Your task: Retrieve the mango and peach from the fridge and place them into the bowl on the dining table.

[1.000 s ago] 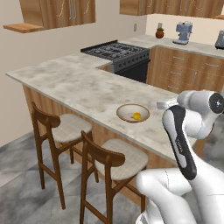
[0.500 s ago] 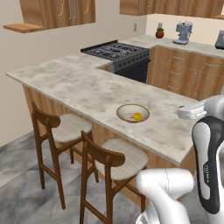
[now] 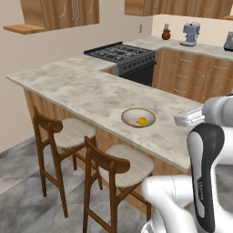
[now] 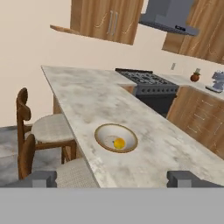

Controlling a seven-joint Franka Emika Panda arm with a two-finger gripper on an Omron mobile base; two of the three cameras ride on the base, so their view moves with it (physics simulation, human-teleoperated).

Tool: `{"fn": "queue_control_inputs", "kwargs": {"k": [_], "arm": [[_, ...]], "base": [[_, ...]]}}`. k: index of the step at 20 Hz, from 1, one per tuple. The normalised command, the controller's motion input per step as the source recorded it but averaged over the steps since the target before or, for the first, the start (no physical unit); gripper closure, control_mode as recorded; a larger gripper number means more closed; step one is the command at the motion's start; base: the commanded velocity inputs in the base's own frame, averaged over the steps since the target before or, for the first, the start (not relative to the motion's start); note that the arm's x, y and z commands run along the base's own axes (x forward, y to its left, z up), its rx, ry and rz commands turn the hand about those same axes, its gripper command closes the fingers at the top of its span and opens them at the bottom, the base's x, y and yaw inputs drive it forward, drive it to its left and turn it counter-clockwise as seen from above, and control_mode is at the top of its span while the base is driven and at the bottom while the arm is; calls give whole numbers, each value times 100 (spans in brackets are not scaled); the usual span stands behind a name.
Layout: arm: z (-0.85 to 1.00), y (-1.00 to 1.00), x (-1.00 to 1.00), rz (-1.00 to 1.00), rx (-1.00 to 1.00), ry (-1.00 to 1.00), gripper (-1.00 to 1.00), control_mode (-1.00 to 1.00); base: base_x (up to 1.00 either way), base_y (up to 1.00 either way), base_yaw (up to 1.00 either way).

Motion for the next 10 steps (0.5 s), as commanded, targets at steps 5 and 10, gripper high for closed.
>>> {"fn": "queue_control_inputs", "kwargs": {"k": [5,10], "arm": [[0,8,0,-7,-1,0,-100,-100],[0,0,0,0,0,0,-100,100]], "base": [[0,0,0],[-21,-2,0]]}}
